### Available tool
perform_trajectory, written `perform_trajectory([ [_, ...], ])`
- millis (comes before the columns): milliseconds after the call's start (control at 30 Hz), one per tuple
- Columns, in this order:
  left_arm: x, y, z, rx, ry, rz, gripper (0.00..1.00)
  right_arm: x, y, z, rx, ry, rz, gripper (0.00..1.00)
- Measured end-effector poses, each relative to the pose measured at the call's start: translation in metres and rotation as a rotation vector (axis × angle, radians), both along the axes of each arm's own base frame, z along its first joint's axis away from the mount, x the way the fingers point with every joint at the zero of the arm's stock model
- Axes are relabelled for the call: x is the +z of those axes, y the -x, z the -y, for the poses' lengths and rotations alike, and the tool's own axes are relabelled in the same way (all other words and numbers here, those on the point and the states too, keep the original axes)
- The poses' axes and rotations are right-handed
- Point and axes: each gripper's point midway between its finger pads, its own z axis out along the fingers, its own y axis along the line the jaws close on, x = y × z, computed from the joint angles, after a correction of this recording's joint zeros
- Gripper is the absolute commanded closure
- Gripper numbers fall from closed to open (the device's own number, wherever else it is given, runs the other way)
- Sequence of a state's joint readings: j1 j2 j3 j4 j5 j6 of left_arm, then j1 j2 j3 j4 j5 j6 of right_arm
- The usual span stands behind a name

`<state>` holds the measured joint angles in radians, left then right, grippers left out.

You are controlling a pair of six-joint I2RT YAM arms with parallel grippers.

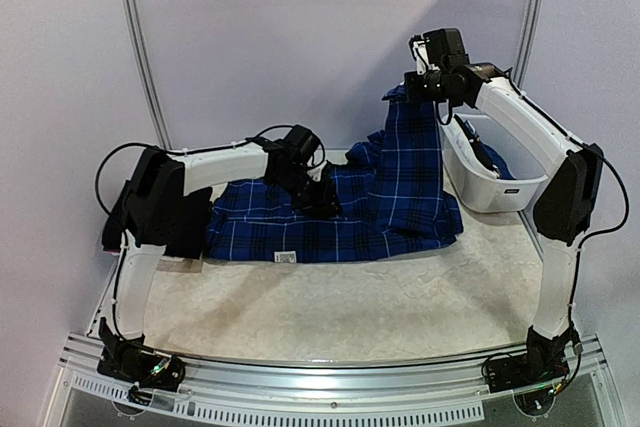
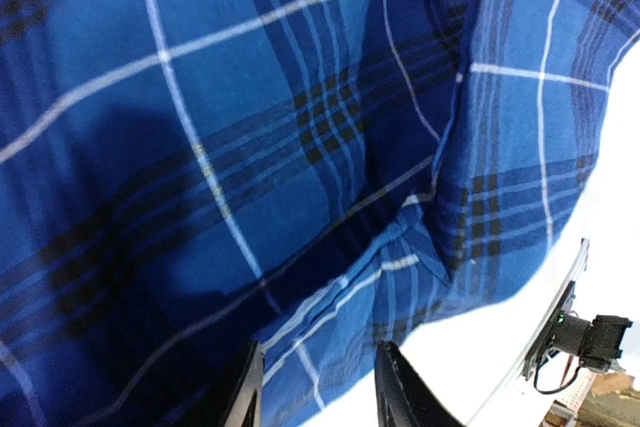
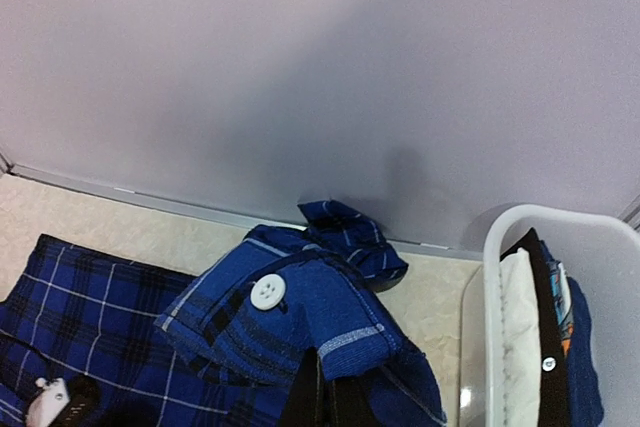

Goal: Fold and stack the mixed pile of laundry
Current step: Fold the flattened shirt at the center of the board.

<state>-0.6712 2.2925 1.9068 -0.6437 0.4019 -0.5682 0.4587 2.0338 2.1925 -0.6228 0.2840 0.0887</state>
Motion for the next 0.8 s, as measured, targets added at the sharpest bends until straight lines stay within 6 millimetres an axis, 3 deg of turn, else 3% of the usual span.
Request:
perform_trajectory([
  [267, -0.029, 0.001, 0.009, -0.022, 0.003, -0.048, 0.66, -0.011, 0.019, -0.039, 0.063, -0.23, -0.113, 1.0],
  [500, -0.028, -0.004, 0.011, -0.02, 0.01, -0.028, 0.69, 0.005, 0.055, -0.112, 0.244, -0.486, -0.199, 1.0],
  [633, -0.028, -0.011, 0.008, 0.0, 0.018, -0.015, 0.64, 0.012, 0.072, -0.148, 0.333, -0.635, -0.238, 1.0],
  [700, -0.029, -0.014, 0.002, 0.021, 0.022, -0.011, 0.6, 0.008, 0.078, -0.162, 0.361, -0.707, -0.273, 1.0],
  [800, -0.03, -0.015, -0.026, 0.075, 0.002, -0.025, 0.54, -0.001, 0.085, -0.176, 0.377, -0.789, -0.338, 1.0],
])
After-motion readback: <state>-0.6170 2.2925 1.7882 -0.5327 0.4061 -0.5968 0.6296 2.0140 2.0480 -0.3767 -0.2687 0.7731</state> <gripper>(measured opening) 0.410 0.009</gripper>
